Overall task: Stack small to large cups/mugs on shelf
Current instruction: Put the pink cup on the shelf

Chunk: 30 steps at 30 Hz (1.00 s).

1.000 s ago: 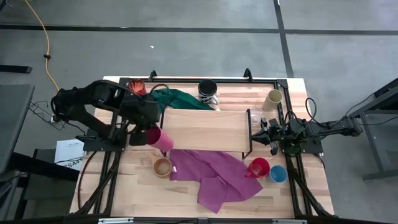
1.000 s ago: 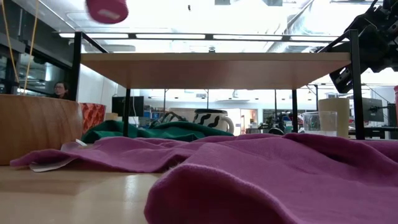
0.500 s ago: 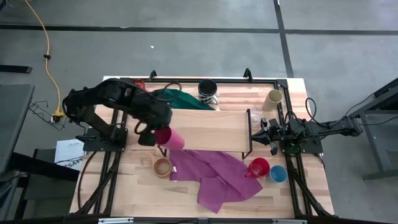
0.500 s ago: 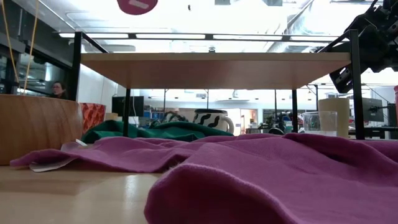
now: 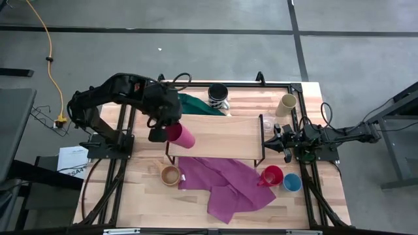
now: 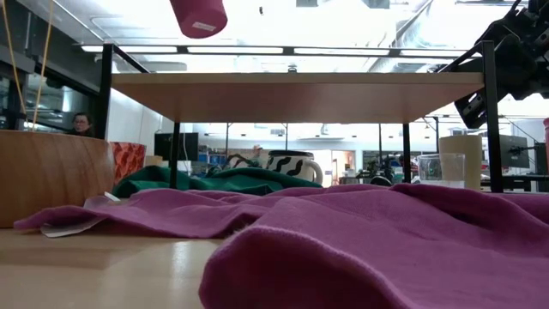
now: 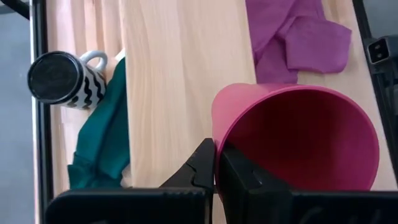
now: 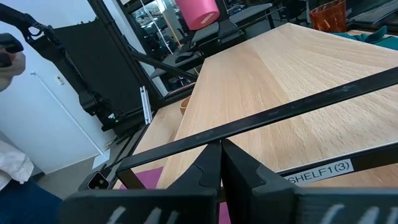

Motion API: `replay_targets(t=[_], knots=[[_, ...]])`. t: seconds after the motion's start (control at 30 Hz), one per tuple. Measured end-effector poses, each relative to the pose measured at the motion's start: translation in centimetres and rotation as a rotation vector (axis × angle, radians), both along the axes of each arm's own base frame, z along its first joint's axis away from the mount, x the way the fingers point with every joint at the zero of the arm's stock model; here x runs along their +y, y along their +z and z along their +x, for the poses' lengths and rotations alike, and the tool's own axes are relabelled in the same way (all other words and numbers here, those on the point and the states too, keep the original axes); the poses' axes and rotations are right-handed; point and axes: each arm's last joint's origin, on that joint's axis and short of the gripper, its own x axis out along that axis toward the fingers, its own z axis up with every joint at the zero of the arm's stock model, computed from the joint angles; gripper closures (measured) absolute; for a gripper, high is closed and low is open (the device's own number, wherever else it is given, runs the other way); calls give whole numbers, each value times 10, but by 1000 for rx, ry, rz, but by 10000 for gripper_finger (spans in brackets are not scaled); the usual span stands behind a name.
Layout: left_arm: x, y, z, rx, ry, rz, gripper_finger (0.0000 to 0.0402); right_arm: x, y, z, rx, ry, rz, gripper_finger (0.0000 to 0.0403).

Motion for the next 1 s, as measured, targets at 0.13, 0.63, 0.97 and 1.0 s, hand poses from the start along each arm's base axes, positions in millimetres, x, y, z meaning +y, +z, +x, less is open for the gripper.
replay_targets(t=[0.13, 0.63, 0.97, 1.0], knots=[[0, -1, 0, 4, -21, 10, 401, 0, 0, 0, 0, 0, 0, 402], [0, -6, 2, 29, -86, 33, 401, 0, 0, 0, 0, 0, 0, 402], [-2, -8, 3, 33, -126, 10, 401, 0, 0, 0, -1, 0, 0, 402], [-2, -10, 3, 41, -132, 12, 401, 0, 0, 0, 0, 0, 0, 402]])
